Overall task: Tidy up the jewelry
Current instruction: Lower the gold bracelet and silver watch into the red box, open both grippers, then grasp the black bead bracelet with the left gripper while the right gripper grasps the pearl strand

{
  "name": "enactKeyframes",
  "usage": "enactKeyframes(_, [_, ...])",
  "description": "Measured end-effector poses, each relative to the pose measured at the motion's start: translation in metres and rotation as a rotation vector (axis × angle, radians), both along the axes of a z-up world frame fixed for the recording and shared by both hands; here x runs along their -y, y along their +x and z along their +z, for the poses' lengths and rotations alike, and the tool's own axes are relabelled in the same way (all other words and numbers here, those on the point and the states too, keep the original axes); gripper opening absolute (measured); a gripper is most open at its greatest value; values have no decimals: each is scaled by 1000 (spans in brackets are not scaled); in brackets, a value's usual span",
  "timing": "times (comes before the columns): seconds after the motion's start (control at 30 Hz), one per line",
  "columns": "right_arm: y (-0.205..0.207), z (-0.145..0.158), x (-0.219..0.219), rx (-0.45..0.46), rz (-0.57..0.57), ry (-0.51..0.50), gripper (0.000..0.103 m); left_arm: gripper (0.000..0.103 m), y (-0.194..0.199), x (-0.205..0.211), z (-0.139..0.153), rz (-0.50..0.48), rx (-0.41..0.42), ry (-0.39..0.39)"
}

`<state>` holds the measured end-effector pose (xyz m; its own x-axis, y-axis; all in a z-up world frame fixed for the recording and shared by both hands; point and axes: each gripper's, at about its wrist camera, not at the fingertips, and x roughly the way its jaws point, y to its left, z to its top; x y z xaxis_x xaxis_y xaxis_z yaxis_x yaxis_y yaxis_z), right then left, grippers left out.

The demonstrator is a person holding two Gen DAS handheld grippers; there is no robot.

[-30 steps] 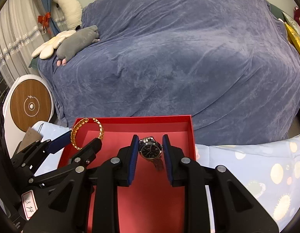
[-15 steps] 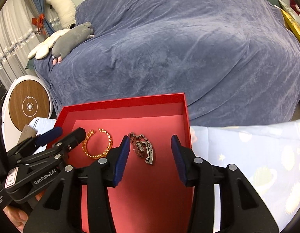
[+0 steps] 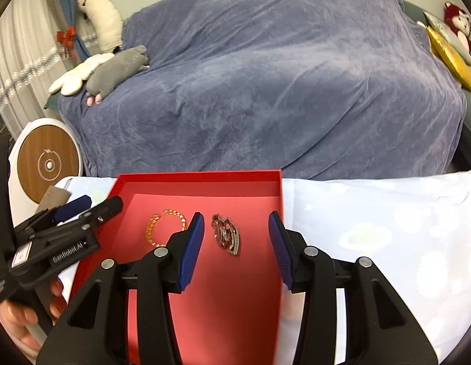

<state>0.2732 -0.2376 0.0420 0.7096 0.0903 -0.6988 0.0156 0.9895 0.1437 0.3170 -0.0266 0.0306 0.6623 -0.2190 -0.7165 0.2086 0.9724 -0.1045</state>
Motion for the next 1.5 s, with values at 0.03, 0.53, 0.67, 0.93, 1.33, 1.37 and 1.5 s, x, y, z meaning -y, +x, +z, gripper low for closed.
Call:
enactKeyframes(0.03, [-10, 6, 0, 2, 8, -13, 43, 70, -10, -7, 6, 1, 7, 1])
enactKeyframes(0.53, [-161, -22, -31, -141, 70, -22, 45, 75, -147, -83, -10, 97, -106, 63])
enactKeyframes(0.67, [-172, -43, -35, -176, 65, -9, 45, 75, -169, -85, -27, 108, -134, 39])
enactKeyframes(0.93, [-159, -60, -40, -205, 82, 32, 45, 75, -170, -70, -63, 85, -172, 63])
enactKeyframes(1.33, [-157, -72, -60, -244, 130, 36, 45, 57, -163, -61, -80, 30, -190, 56])
enactKeyframes(1.37, [-157, -72, -60, -245, 128, 35, 45, 48, -164, -61, -79, 26, -185, 61])
enactKeyframes(1.5, [-156, -74, -57, -260, 109, 39, 45, 8, -165, -58, -79, -1, -181, 68])
